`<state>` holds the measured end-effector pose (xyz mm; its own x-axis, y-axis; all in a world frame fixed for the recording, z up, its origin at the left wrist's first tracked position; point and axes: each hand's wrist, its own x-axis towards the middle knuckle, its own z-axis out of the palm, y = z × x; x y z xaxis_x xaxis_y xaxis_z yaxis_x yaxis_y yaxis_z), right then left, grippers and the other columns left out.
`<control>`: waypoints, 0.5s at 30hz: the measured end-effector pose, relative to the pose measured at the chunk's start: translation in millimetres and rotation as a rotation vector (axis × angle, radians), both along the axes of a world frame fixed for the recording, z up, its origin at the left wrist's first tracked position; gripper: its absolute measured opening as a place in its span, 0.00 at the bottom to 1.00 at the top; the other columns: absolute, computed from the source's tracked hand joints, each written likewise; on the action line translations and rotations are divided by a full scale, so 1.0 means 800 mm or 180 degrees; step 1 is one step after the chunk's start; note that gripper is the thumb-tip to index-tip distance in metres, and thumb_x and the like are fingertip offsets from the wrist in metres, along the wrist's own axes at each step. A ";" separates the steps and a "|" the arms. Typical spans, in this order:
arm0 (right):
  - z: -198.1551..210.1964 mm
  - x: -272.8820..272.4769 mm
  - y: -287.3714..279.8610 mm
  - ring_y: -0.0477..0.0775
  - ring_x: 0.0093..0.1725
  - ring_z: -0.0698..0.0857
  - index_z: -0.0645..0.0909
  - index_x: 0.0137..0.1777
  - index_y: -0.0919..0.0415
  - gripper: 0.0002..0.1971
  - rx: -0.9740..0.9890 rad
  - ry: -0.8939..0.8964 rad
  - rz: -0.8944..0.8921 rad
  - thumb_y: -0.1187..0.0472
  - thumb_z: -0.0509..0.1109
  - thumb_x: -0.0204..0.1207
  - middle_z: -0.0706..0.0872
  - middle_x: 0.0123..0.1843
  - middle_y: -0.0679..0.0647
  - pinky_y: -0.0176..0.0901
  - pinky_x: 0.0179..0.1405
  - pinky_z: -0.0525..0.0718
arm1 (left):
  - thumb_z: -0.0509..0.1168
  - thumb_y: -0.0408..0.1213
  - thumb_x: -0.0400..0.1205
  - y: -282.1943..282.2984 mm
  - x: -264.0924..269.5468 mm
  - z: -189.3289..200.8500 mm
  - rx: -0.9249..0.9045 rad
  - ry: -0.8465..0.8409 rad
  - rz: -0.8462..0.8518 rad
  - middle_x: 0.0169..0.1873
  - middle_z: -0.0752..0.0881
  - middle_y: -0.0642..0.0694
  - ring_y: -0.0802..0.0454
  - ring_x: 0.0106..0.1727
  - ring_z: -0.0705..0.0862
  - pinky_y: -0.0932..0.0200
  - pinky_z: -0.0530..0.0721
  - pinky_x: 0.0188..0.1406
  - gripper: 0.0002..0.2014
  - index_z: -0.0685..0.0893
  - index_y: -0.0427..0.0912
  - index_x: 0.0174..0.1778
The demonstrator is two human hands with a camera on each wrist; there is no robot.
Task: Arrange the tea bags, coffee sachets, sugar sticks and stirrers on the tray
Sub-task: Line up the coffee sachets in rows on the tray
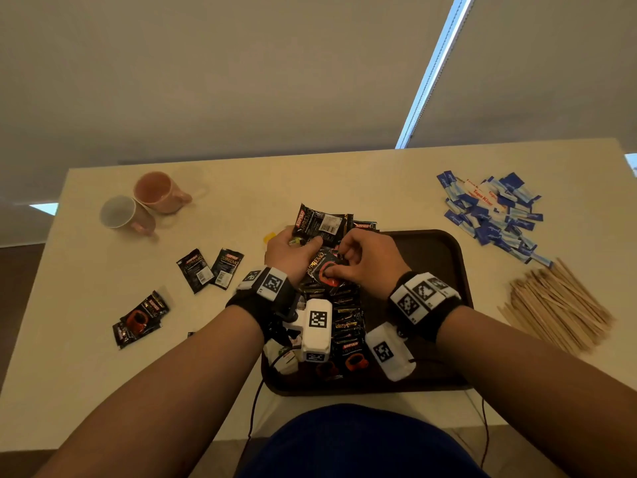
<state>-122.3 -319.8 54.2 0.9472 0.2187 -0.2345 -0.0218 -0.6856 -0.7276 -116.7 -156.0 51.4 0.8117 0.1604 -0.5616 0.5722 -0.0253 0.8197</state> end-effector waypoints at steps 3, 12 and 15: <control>-0.005 0.004 -0.001 0.43 0.35 0.81 0.86 0.48 0.55 0.17 0.0270 0.0317 -0.0168 0.54 0.87 0.62 0.85 0.39 0.47 0.42 0.41 0.85 | 0.74 0.33 0.79 0.001 0.000 -0.002 0.0009 0.0042 0.0037 0.43 0.93 0.40 0.36 0.45 0.92 0.29 0.89 0.49 0.06 0.88 0.49 0.47; 0.009 0.012 -0.017 0.47 0.36 0.84 0.88 0.49 0.55 0.12 0.0775 0.0919 -0.0118 0.67 0.82 0.68 0.83 0.36 0.50 0.48 0.43 0.90 | 0.74 0.32 0.80 0.000 -0.003 -0.004 -0.0275 0.0223 0.0148 0.50 0.92 0.39 0.36 0.49 0.92 0.30 0.89 0.52 0.08 0.87 0.49 0.51; 0.011 0.015 -0.024 0.43 0.35 0.83 0.88 0.51 0.58 0.12 0.0826 0.0964 -0.0172 0.67 0.81 0.69 0.82 0.35 0.48 0.41 0.41 0.89 | 0.73 0.32 0.81 -0.001 -0.001 0.000 -0.0403 0.0273 0.0242 0.51 0.91 0.39 0.38 0.49 0.92 0.36 0.90 0.51 0.07 0.85 0.48 0.51</control>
<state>-110.3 -338.7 63.3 0.8554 0.2590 -0.4485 -0.2931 -0.4720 -0.8315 -117.2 -157.1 51.3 0.7482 0.1432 -0.6478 0.6364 0.1210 0.7618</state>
